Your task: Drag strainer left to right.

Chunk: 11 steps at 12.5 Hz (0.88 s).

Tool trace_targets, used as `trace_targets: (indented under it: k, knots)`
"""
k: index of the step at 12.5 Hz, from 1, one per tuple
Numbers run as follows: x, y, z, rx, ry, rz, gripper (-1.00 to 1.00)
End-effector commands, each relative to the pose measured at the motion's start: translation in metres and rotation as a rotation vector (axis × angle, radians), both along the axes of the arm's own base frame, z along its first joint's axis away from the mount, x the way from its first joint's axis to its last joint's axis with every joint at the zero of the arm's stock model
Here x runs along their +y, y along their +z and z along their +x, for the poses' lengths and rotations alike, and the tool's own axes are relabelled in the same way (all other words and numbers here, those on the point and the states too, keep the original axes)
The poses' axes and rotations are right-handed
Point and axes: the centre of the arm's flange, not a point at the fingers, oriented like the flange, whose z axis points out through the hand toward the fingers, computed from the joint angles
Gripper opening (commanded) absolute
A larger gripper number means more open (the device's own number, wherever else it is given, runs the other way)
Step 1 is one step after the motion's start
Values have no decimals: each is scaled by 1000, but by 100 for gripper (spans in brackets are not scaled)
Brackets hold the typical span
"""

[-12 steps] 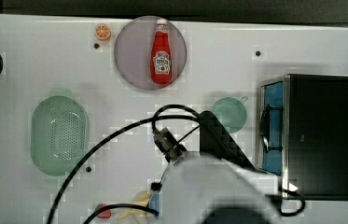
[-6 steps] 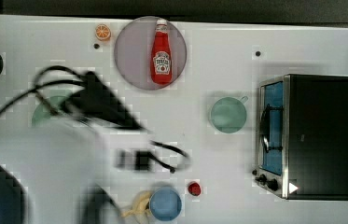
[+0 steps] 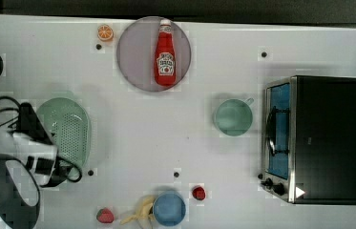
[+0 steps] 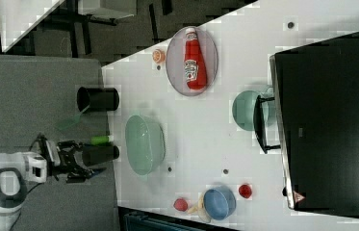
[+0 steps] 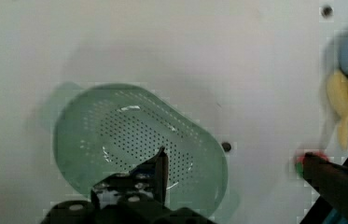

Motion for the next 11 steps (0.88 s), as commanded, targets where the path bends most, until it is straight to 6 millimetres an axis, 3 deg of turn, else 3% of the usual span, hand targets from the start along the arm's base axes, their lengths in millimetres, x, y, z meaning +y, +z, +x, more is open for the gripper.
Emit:
trace_targets:
  k: [1, 4, 11]
  knots:
    - [11, -21, 23, -23, -299, 60, 100]
    - [24, -78, 27, 26, -404, 79, 100]
    - [30, -207, 31, 84, -491, 192, 100]
